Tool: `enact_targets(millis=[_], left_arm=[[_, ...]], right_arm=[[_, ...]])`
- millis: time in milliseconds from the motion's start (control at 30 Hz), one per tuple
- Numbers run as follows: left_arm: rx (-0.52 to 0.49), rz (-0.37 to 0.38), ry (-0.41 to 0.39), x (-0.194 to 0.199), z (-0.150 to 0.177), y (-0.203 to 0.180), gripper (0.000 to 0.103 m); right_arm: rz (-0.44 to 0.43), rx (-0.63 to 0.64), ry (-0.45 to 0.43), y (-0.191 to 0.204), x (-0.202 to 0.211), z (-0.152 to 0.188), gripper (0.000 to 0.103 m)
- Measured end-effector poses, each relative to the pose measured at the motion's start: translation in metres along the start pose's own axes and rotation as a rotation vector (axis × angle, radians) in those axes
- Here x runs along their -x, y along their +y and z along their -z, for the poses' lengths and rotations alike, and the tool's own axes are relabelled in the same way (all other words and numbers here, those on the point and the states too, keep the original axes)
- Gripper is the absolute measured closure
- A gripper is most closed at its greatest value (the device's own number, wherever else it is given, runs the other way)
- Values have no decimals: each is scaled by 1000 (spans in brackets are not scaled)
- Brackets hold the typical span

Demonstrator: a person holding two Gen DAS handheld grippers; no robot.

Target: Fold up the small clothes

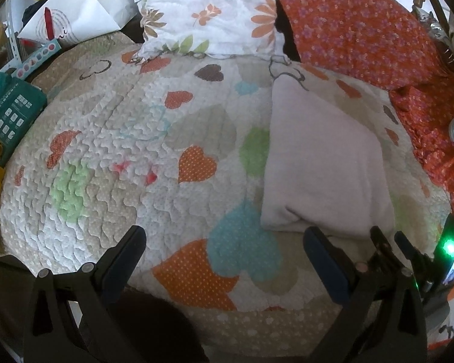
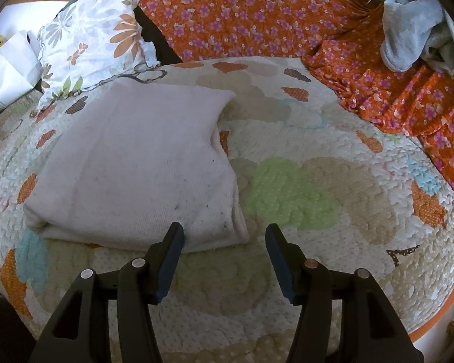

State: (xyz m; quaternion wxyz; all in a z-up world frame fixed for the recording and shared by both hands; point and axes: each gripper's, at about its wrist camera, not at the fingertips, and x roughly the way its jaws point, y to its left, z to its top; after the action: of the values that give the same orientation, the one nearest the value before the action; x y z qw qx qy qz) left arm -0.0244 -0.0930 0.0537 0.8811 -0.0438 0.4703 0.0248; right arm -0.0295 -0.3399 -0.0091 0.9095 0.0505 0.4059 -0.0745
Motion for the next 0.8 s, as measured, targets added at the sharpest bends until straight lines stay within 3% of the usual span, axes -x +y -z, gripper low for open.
enact_targets(millis=[100, 233, 300, 367, 467, 600, 700, 800], left_arm=[[-7, 5, 8, -5, -1, 0, 0], [-22, 6, 8, -10, -3, -2, 0], [-17, 13, 7, -14, -6, -2, 0], [-15, 18, 11, -18, -7, -2, 0], [-13, 21, 26, -25, -10, -1, 0], [6, 34, 45, -35, -14, 9, 0], [24, 49, 54, -42, -18, 17, 0], [44, 61, 61, -50, -21, 25, 0]], right_arm=[[1, 4, -2, 0, 1, -1, 41], [6, -15, -137, -8, 34, -16, 41], [-43, 11, -151, -7, 35, -36, 41], [-98, 42, -124, -3, 25, -55, 42], [-245, 61, -38, 15, -6, -88, 70], [-364, 136, 46, 62, -48, -117, 75], [-352, 239, 105, 107, -84, -123, 75], [-319, 304, 81, 139, -106, -145, 75]])
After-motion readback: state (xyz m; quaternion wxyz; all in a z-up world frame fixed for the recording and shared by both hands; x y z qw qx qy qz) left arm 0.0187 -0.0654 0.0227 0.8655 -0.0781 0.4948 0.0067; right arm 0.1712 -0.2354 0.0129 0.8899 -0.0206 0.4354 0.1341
